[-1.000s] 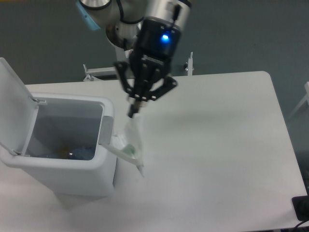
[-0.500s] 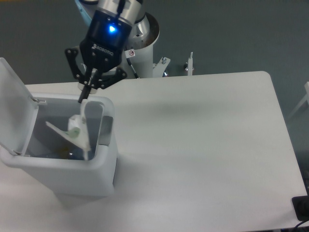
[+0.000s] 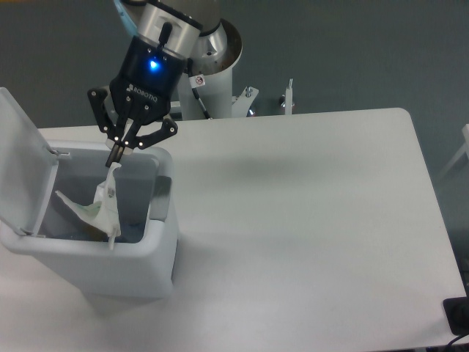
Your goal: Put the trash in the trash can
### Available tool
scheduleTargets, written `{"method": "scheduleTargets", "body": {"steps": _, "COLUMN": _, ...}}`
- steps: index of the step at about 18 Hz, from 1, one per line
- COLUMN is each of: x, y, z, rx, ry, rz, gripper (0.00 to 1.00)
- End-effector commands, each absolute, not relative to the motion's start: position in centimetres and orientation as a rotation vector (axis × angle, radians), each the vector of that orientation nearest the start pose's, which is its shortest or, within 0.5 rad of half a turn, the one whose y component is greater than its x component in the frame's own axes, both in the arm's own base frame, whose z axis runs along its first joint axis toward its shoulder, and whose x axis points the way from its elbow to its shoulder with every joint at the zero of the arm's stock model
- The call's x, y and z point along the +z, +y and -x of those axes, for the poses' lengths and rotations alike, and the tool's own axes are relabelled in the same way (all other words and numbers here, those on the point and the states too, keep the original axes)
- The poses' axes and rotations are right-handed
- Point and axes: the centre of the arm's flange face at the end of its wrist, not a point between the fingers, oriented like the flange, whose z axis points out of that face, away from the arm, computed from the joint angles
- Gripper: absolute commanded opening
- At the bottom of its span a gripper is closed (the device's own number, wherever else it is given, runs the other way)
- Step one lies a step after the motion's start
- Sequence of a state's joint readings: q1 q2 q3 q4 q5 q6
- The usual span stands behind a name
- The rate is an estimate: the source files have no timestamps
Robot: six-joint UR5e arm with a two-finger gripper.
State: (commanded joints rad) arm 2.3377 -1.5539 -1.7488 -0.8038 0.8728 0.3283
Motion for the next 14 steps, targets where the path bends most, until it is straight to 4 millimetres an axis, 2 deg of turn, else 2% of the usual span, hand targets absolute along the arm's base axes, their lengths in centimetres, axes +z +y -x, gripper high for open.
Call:
{"method": "scheduleTargets", "body": {"steps": 1, "x": 51.5, "y": 50.0, "z": 21.5, "rx": -0.334, "ry": -0.257, "rz": 2.264, "gripper": 0.99}}
{"method": "scheduleTargets", "body": {"steps": 3, "x": 51.6, "y": 48.8, "z": 24.1, "rx": -0.307, "ry": -0.312, "rz": 2.251, "gripper": 1.00}}
{"method": "scheduleTargets", "body": {"steps": 4, "x": 51.3, "y": 48.3, "z": 26.2, "rx": -0.291, "ry": -0.352, "rz": 2.246, "gripper": 1.00}}
{"method": "scheduleTargets", "body": {"steps": 5, "x": 50.5, "y": 47.4, "z": 29.2, "rx": -0.278, "ry": -0.415, "rz": 2.242, "gripper": 1.00}}
{"method": "scheduleTargets", "body": {"steps": 6, "x": 50.1, "y": 45.7, "z": 32.3, "rx": -0.252, "ry": -0.478, "rz": 2.229, "gripper": 1.00}}
{"method": "scheduleTargets", "body": {"steps": 7, "x": 49.0, "y": 44.8, "z": 35.2, "rx": -0.234, "ry": -0.510, "rz": 2.231, "gripper": 1.00}}
{"method": "scheduleTargets", "body": {"steps": 9, "x": 47.0, "y": 43.0, "z": 39.2, "rx": -0.205, "ry": -0.551, "rz": 2.239, "gripper": 1.00}}
{"method": "scheduleTargets", "body": {"steps": 11, "x": 42.4, "y": 41.1, "z": 44.5, "rx": -0.200, "ry": -0.584, "rz": 2.274, "gripper": 1.00}}
{"method": "scheduleTargets", "body": {"steps": 12, "x": 41.6, "y": 40.4, "z": 45.7, "rx": -0.189, "ry": -0.588, "rz": 2.280, "gripper": 1.00}}
{"method": "scheduleTargets", "body": {"steps": 14, "x": 42.0, "y": 39.2, "z": 47.4, "rx": -0.163, "ry": -0.604, "rz": 2.271, "gripper": 1.00}}
